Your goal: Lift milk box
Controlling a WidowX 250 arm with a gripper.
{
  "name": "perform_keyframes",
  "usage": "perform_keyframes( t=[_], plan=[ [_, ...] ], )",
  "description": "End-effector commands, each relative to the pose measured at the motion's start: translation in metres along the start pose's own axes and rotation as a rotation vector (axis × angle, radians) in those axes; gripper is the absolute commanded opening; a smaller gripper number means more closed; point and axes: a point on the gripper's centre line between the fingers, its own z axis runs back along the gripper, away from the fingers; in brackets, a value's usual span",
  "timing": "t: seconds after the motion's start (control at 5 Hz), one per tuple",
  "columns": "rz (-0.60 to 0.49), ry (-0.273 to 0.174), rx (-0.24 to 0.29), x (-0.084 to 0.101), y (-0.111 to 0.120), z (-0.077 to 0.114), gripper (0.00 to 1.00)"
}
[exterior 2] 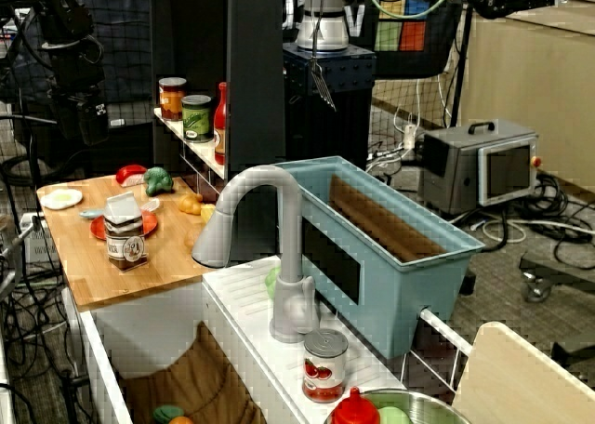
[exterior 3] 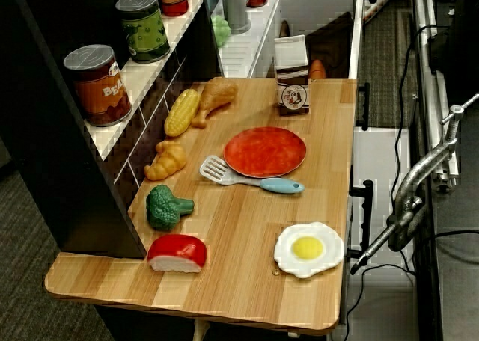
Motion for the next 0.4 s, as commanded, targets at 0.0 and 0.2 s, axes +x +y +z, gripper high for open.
perform_keyframes(
  t=[0.0, 0.2],
  plan=[
    [0.000, 0.000, 0.000, 0.000, 0.000, 0.000, 1.00],
    [0.019, 0.028, 0.031, 0.014, 0.018, -0.010, 1.00]
  ],
)
